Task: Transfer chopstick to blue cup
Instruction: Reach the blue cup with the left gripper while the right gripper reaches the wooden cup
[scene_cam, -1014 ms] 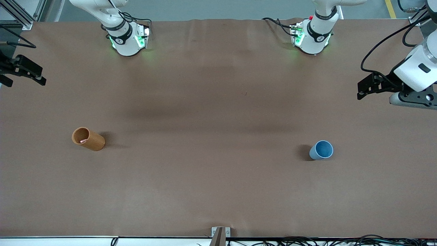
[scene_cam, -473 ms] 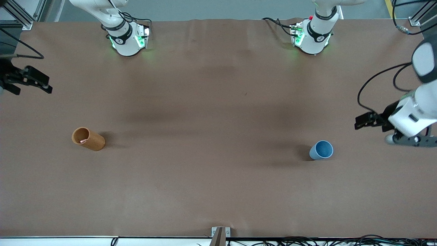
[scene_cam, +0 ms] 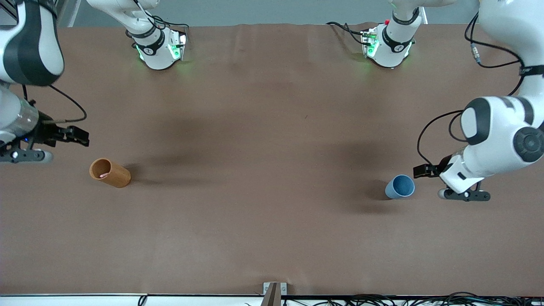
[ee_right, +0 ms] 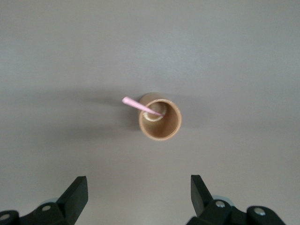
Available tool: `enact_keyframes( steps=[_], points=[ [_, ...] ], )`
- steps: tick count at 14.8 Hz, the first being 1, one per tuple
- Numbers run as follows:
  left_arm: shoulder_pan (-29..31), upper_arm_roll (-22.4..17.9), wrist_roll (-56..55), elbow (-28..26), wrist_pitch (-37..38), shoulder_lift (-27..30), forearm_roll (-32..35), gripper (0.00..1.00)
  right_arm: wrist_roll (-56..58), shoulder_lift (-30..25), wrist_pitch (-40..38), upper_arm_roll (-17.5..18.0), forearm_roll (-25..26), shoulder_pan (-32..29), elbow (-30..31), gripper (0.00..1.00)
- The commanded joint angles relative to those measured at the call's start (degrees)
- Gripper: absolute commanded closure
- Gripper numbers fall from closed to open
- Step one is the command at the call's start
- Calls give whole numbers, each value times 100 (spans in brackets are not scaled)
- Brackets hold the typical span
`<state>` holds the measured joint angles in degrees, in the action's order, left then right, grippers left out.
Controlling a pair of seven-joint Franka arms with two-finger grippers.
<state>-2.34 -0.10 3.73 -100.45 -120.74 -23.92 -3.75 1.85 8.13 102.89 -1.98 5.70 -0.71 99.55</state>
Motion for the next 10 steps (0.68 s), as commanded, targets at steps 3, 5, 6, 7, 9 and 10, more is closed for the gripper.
enact_keyframes(
  steps=[3,5,6,7,9,10],
  points=[
    [-47,28,93,17,-494,-517,-152,2,-738,1039,170,58,475,115,-734,5],
    [-39,37,102,0,-582,-640,-144,22,-747,1496,161,58,545,238,-1076,20],
    [-39,37,102,-1,-643,-710,-143,33,-782,1620,161,58,555,256,-1182,26],
    [-47,37,102,-9,-704,-728,-143,49,-921,1673,161,58,563,299,-1227,30],
    [-47,45,137,-1,-731,-763,-135,83,-1229,1787,213,58,642,379,-1218,43],
    [-56,45,163,-1,-749,-807,-135,95,-1257,1832,335,58,747,370,-1192,46]
  ],
)
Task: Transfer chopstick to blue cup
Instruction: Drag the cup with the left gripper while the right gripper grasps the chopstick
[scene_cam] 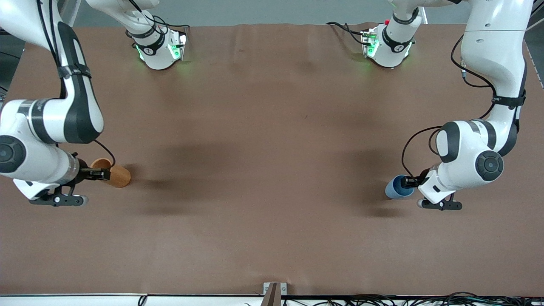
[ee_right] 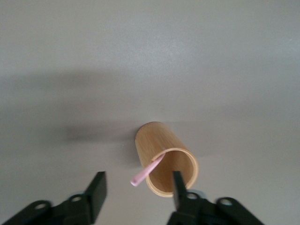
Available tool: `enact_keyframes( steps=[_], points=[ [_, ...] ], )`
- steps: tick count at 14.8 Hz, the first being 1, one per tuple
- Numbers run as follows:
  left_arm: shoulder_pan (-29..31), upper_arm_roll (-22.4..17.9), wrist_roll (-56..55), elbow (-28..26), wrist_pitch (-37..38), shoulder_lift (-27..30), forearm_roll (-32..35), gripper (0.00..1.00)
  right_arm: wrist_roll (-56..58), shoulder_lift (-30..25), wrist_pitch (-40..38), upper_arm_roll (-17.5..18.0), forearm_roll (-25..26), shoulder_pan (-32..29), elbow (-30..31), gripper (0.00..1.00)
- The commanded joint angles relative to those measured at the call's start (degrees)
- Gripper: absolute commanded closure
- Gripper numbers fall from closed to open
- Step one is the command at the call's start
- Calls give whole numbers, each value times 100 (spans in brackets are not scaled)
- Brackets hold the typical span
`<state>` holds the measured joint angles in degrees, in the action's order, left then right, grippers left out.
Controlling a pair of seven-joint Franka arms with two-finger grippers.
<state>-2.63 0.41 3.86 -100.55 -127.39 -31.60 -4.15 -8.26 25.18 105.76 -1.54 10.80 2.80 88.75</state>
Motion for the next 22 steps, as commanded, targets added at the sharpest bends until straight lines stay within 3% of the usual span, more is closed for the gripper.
enact_keyframes(
  steps=[1,5,7,10,14,17,22],
  points=[
    [-44,-6,159,17,-110,-48,-95,100,-247,127,85,13,264,-16,-86,46],
    [-114,161,2,306,47,127,-33,100,-247,127,86,4,264,-51,90,56],
    [-237,292,-585,596,459,277,-16,100,-255,127,50,4,264,-51,168,65],
    [-316,941,-2103,852,663,383,54,100,-255,127,129,13,264,-78,160,72],
    [-711,1839,-4511,1238,663,130,756,100,-255,127,68,13,264,-86,151,81],
    [-1413,1910,-5805,1598,637,-353,1100,100,-229,127,50,13,264,-104,169,82],
    [-2012,1910,-6458,1854,567,-873,1320,100,-168,48,50,4,264,-104,107,96]
  ],
)
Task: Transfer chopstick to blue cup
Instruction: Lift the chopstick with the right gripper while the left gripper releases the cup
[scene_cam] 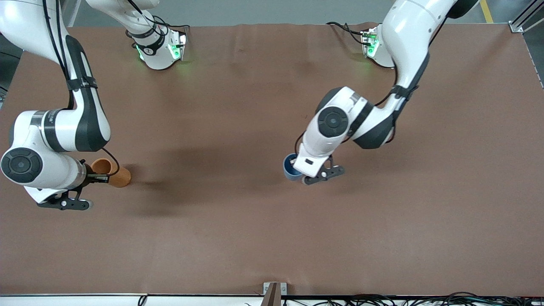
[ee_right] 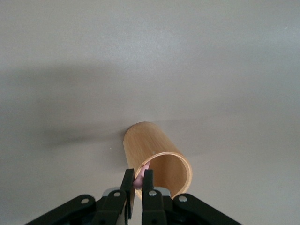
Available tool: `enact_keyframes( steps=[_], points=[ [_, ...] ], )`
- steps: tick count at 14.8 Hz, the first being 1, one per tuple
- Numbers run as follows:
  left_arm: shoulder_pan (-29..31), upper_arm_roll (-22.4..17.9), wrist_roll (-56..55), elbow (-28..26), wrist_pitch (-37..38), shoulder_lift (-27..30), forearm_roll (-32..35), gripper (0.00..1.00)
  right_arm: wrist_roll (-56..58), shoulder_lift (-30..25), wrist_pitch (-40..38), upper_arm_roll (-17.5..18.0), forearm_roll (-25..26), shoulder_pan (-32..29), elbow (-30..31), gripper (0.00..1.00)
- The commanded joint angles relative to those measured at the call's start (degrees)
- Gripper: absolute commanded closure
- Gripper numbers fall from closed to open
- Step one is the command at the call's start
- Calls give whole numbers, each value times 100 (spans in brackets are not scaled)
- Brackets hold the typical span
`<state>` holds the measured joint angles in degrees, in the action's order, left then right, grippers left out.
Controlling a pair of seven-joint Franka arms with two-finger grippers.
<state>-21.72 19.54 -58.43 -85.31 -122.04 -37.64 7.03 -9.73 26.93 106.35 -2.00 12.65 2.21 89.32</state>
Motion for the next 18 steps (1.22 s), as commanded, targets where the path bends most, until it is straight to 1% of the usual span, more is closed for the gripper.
enact_keyframes(
  steps=[1,4,6,8,10,12,13,14,15,16,17,18],
  points=[
    [-157,-3,-300,426,31,-375,228,100,-11,-196,-17,50,80,-46,51,96],
    [-236,-3,-336,577,-65,-613,228,100,120,-573,-201,41,80,-46,42,96],
    [-306,-3,-485,559,-390,-744,246,99,216,-942,-403,50,80,-46,33,96],
    [-342,-3,-547,551,-417,-771,342,99,419,-1355,-614,50,80,-28,16,97],
    [-342,5,-608,533,-417,-850,570,98,446,-1820,-825,85,10,7,16,97],
    [-342,14,-644,533,-426,-868,633,94,437,-2173,-940,138,-86,129,16,97],
    [-333,14,-644,533,-426,-877,633,85,411,-2313,-940,147,-270,269,16,97],
    [-307,14,-609,533,-426,-868,633,54,367,-2384,-932,155,-428,366,-10,98],
    [-263,14,-565,542,-426,-816,641,14,349,-2394,-940,156,-534,515,-80,99],
    [-237,14,-547,542,-391,-702,659,0,323,-2376,-958,156,-596,769,-255,100],
    [-106,14,-416,533,-321,-510,676,0,70,-2368,-949,147,-632,1094,-344,100],
    [96,23,-102,524,-51,-238,677,0,-393,-2359,-932,138,-623,1375,-414,100]
  ],
)
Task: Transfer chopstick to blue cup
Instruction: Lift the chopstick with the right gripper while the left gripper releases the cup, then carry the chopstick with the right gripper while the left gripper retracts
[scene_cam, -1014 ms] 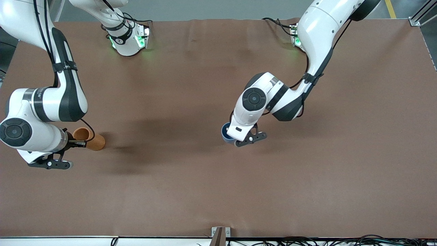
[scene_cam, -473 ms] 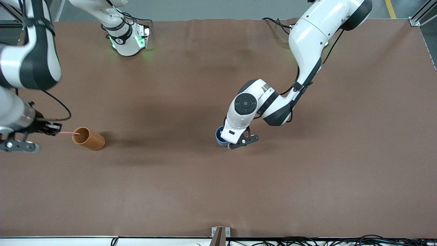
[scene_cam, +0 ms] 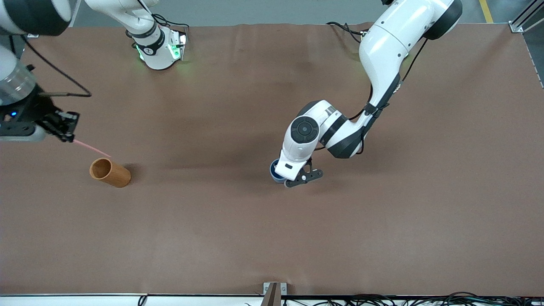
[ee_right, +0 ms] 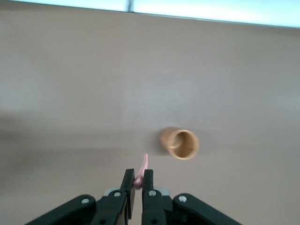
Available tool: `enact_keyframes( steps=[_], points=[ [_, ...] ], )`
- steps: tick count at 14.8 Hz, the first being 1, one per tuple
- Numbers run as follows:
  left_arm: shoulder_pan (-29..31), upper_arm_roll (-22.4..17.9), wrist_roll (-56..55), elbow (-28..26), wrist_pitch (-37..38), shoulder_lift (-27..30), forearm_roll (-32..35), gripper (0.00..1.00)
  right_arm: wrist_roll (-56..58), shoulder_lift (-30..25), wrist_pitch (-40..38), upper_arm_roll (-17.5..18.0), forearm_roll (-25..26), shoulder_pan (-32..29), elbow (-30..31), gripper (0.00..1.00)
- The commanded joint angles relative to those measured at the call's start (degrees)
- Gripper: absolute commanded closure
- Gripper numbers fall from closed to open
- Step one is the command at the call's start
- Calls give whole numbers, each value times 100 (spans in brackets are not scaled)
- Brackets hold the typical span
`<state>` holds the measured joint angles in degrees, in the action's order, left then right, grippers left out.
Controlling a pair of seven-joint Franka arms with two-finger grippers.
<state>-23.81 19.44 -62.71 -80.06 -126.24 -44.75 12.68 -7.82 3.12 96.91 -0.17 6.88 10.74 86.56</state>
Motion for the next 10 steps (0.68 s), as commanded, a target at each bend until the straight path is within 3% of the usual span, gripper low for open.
enact_keyframes(
  steps=[1,3,6,10],
  points=[
    [455,34,799,8,720,772,42,0,-1033,30,21,-36,-47,787,-218,100],
    [859,25,1793,8,1240,1291,-229,0,-1860,135,73,-44,-3,1428,-367,100],
    [1369,-123,3278,26,1943,1924,-617,0,-3055,784,91,-44,6,2167,-999,100],
    [1414,-1159,5019,8,2647,2689,-1346,0,-4286,1444,589,-44,-12,2941,-1485,100]
  ],
)
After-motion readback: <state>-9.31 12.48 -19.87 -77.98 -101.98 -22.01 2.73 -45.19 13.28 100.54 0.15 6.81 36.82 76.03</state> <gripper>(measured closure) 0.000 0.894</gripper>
